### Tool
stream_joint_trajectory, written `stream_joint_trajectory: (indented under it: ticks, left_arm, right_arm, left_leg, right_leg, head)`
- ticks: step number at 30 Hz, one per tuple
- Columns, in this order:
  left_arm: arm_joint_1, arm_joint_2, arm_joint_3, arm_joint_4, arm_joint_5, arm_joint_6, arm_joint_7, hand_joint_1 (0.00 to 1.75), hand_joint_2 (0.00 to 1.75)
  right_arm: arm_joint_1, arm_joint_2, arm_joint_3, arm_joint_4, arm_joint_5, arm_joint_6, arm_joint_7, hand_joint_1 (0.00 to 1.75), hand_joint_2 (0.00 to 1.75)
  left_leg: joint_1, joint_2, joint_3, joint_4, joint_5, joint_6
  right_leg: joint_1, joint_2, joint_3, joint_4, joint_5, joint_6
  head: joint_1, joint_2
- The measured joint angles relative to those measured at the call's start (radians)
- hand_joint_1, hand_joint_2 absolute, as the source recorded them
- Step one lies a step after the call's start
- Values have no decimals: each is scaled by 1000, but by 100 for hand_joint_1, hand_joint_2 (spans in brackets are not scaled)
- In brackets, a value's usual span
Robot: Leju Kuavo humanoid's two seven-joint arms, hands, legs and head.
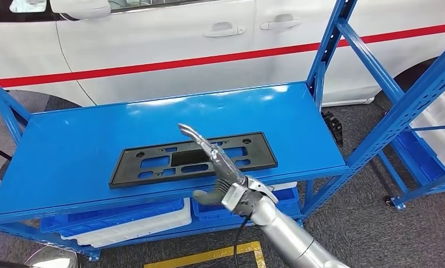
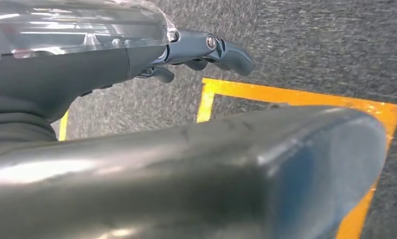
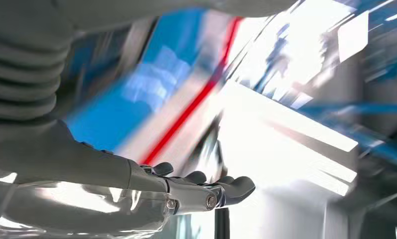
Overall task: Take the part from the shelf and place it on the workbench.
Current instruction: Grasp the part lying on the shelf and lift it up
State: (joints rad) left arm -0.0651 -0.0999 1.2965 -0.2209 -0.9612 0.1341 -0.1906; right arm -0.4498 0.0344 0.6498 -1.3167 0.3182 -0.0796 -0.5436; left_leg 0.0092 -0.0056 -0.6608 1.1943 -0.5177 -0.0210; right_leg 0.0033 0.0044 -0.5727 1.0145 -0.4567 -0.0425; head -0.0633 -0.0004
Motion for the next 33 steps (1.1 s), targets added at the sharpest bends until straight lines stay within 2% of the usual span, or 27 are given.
stream_joint_trajectory:
  ticks: [1, 2, 3, 5, 7, 9, 11, 12, 13, 14, 16, 17, 18, 21, 23, 24, 26, 27, 28, 29, 30, 31, 33]
  left_arm:
    - [0, 0, 0, 0, -4, 0, -1, 0, 0]
    - [-1, 0, 0, 0, -8, -1, -2, 0, 0]
    - [-2, 0, 0, 0, -11, -3, -3, 0, 0]
    - [-5, 0, -1, 0, -16, -7, -5, 0, 0]
    - [-5, -1, -1, 0, -19, -10, -8, 0, 0]
    - [-9, -2, -1, 0, -20, -11, -11, 0, 0]
    - [-11, -2, -1, 0, -22, -11, -12, 0, 0]
    - [-11, -2, -1, 0, -22, -11, -12, 0, 0]
    - [-11, -2, -1, 0, -23, -12, -12, 0, 0]
    - [-10, -2, -1, 0, -23, -13, -13, 0, 0]
    - [-9, -2, -1, 0, -24, -14, -13, 0, 0]
    - [-9, -2, -1, 0, -24, -15, -14, 0, 0]
    - [-9, -2, 0, 0, -24, -15, -15, 0, 0]
    - [-9, -2, 0, 0, -25, -15, -18, 0, 0]
    - [-8, -2, 0, 0, -28, -15, -19, 0, 0]
    - [-8, -2, 0, 0, -29, -15, -19, 0, 0]
    - [-7, -2, 0, 0, -32, -15, -19, 0, 0]
    - [-5, -2, 0, 0, -33, -15, -19, 0, 0]
    - [-4, -2, 0, 0, -34, -14, -19, 0, 0]
    - [-2, -2, 0, 0, -35, -12, -19, 0, 0]
    - [-2, -1, 0, 0, -36, -11, -19, 0, 0]
    - [-2, -1, 0, 0, -37, -10, -19, 0, 0]
    - [-4, 0, 0, 0, -39, -9, -19, 0, 0]
  right_arm:
    - [-8, 6, 7, 10, 97, -84, 14, 0, 175]
    - [-17, 13, 17, 22, 186, -151, 30, 0, 175]
    - [-24, 20, 29, 35, 265, -201, 50, 0, 175]
    - [-32, 34, 58, 64, 404, -279, 90, 0, 175]
    - [-39, 50, 90, 96, 528, -346, 135, 0, 175]
    - [-52, 64, 121, 136, 638, -416, 181, 0, 175]
    - [-59, 71, 146, 184, 719, -473, 217, 0, 175]
    - [-61, 72, 156, 211, 748, -492, 230, 0, 175]
    - [-62, 72, 164, 237, 770, -505, 239, 0, 175]
    - [-65, 73, 169, 262, 787, -514, 246, 0, 175]
    - [-76, 73, 173, 308, 811, -527, 254, 0, 175]
    - [-85, 73, 173, 334, 820, -533, 256, 0, 175]
    - [-93, 73, 173, 360, 828, -538, 256, 0, 175]
    - [-106, 73, 173, 435, 856, -555, 259, 0, 175]
    - [-111, 73, 173, 469, 874, -567, 265, 0, 175]
    - [-112, 74, 173, 483, 879, -574, 269, 0, 175]
    - [-114, 76, 173, 510, 885, -586, 277, 0, 175]
    - [-115, 78, 173, 523, 886, -592, 280, 0, 175]
    - [-114, 80, 172, 535, 889, -597, 284, 0, 175]
    - [-114, 84, 171, 545, 894, -602, 290, 0, 175]
    - [-115, 88, 169, 552, 898, -606, 296, 0, 175]
    - [-116, 93, 167, 558, 902, -609, 302, 0, 175]
    - [-120, 105, 160, 565, 904, -612, 309, 0, 175]
  left_leg:
    - [-2, 1, 21, -69, 46, 4]
    - [-5, 1, 38, -129, 74, 8]
    - [-8, 2, 49, -166, 90, 14]
    - [-13, 1, 52, -184, 92, 23]
    - [-8, 1, 60, -194, 105, 32]
    - [-2, 2, 68, -205, 109, 40]
    - [-4, 2, 69, -206, 107, 44]
    - [-4, 1, 69, -206, 105, 45]
    - [-4, 0, 70, -205, 103, 44]
    - [-4, -1, 72, -204, 101, 42]
    - [-3, -3, 77, -199, 95, 37]
    - [-4, -3, 78, -196, 91, 33]
    - [-6, -3, 78, -193, 88, 28]
    - [-4, -3, 78, -192, 85, 11]
    - [-1, -2, 69, -167, 64, 1]
    - [1, -1, 52, -127, 40, -4]
    - [3, -1, -11, 9, -27, -11]
    - [4, -1, -41, 72, -49, -13]
    - [4, -1, -58, 106, -54, -14]
    - [4, 0, -55, 96, -37, -14]
    - [4, 0, -31, 47, -5, -12]
    - [4, 0, 4, -24, 34, -10]
    - [0, 0, 65, -150, 78, -1]
  right_leg:
    - [1, 0, 8, 0, -5, 1]
    - [2, 1, 12, 0, -9, 4]
    - [3, 1, 12, 0, -12, 8]
    - [3, 2, 9, -1, -14, 18]
    - [3, 1, 8, 8, -27, 28]
    - [2, 1, -22, 77, -68, 36]
    - [-3, 1, -92, 209, -125, 43]
    - [-6, 1, -123, 261, -138, 46]
    - [-9, 0, -139, 282, -133, 49]
    - [-11, 0, -133, 258, -106, 50]
    - [-14, -2, -76, 125, -31, 48]
    - [-14, -2, -48, 61, -4, 46]
    - [-12, -2, -30, 21, 8, 43]
    - [-6, 1, -21, 2, 8, 29]
    - [-8, 0, -17, -5, 12, 17]
    - [-10, -2, -15, -9, 13, 12]
    - [-8, -4, -13, -9, 12, 6]
    - [-6, -5, -13, -9, 11, 5]
    - [-5, -5, -13, -9, 10, 5]
    - [-4, -4, -11, -8, 10, 5]
    - [-4, -3, -8, -8, 8, 6]
    - [-4, -2, -5, -8, 7, 8]
    - [-1, -1, -3, -6, 3, 15]
  head:
    - [0, 0]
    - [0, 0]
    - [0, 0]
    - [0, 0]
    - [0, 0]
    - [0, 0]
    - [0, 0]
    - [0, 0]
    - [0, 0]
    - [0, 0]
    - [0, 0]
    - [0, 0]
    - [0, 0]
    - [0, 0]
    - [0, 0]
    - [0, 0]
    - [0, 0]
    - [0, 0]
    - [0, 0]
    - [0, 0]
    - [0, 0]
    - [0, 0]
    - [0, 0]
